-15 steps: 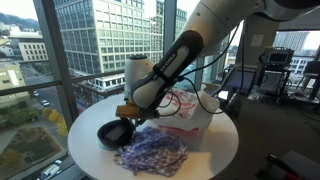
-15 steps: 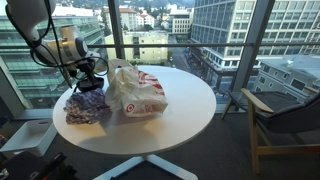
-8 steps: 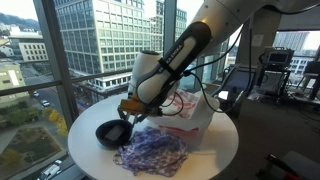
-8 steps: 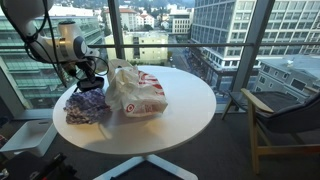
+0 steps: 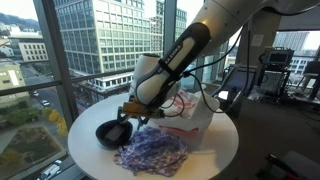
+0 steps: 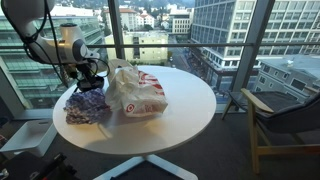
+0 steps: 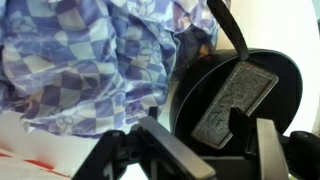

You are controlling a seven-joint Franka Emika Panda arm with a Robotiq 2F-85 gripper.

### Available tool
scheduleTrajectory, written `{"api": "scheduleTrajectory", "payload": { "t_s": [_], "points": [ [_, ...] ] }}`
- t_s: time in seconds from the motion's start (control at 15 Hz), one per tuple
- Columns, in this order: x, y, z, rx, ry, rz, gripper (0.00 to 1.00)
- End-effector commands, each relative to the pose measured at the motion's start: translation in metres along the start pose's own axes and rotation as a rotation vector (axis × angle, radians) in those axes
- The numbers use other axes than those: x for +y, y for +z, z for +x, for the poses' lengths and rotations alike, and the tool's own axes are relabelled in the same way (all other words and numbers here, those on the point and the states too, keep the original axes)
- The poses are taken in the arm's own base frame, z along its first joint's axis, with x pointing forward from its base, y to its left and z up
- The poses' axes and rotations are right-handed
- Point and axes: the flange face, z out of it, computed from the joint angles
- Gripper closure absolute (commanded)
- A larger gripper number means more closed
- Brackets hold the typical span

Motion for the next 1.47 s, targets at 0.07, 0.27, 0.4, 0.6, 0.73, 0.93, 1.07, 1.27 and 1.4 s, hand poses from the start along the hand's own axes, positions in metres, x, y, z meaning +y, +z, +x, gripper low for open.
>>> {"api": "scheduleTrajectory", "payload": {
  "t_s": [0.07, 0.27, 0.4, 0.6, 0.73, 0.93, 1.07, 1.27, 1.4],
  "points": [
    [-0.017, 0.002, -0.001, -0.005, 0.031, 0.02, 0.0],
    [-0.038, 0.003, 0.005, 0.004, 0.056, 0.014, 0.0],
    [-0.051, 0.0, 0.015, 0.016, 0.064, 0.019, 0.0],
    [-0.062, 0.0, 0.034, 0.064, 0.074, 0.028, 0.0],
    [-0.064, 0.01, 0.044, 0.056, 0.075, 0.039, 0.0],
    [-0.063, 0.031, 0.05, 0.018, 0.073, 0.03, 0.0],
    [-0.062, 0.046, 0.052, 0.005, 0.068, 0.016, 0.0],
    [-0.056, 0.065, 0.054, -0.022, 0.061, -0.007, 0.0],
    [-0.053, 0.078, 0.054, -0.048, 0.056, -0.017, 0.0]
  ]
}}
